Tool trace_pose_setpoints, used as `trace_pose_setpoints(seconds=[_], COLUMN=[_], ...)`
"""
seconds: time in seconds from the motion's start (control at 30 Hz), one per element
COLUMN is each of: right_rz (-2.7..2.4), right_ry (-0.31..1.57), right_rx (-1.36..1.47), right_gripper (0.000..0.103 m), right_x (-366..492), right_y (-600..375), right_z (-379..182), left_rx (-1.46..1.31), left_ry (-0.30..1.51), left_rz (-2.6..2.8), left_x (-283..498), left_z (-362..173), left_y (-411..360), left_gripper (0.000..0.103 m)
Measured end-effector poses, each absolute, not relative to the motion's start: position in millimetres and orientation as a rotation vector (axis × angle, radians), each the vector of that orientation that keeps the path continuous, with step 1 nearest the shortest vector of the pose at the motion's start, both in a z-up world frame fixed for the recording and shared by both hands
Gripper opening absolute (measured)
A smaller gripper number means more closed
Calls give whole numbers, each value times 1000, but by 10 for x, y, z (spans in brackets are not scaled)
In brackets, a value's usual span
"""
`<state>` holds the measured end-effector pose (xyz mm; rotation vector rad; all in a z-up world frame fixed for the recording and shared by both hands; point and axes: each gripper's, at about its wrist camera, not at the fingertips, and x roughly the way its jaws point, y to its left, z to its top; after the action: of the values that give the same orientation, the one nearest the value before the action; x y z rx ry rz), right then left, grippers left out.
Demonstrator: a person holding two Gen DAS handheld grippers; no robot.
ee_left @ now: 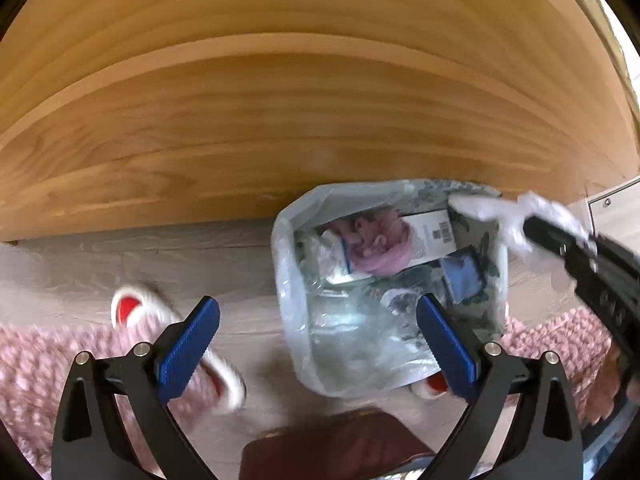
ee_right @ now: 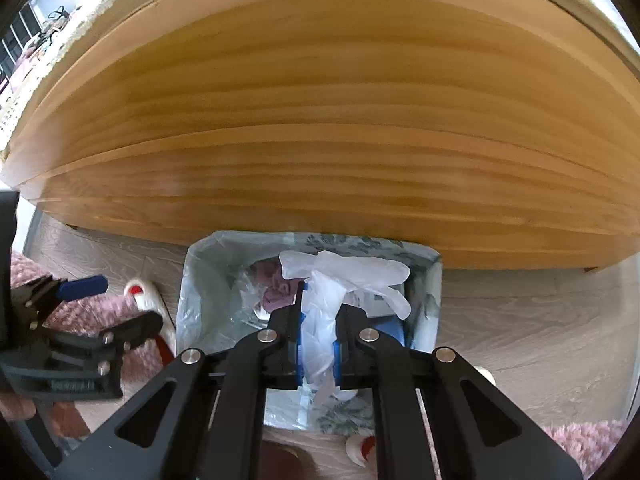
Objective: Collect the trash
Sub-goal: 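Open the left tool to drop the purple cloth into the butterfly-print bag, then lower the right tool into the bag and open it to release the plastic bag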
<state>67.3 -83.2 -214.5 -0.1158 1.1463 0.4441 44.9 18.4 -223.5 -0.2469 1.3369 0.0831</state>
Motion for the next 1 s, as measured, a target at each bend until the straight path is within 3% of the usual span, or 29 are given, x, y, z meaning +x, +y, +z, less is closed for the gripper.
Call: trace_pose_setpoints(seconds=[0.57, 1.0], right_rz=[348, 232], right_ry=[1366, 1731], right_rx=[-231, -51], right_gripper=[10, 10], right_x=[889, 899], right_y=[-709, -1186], right_z=[-2799, -3614], left_rx=[-251, -237], left_ry=[1364, 1356], left_rz=[118, 114], left_x=[532, 508], left_z=[-2338, -2303], left_y=[254, 227], left_gripper=[96, 96])
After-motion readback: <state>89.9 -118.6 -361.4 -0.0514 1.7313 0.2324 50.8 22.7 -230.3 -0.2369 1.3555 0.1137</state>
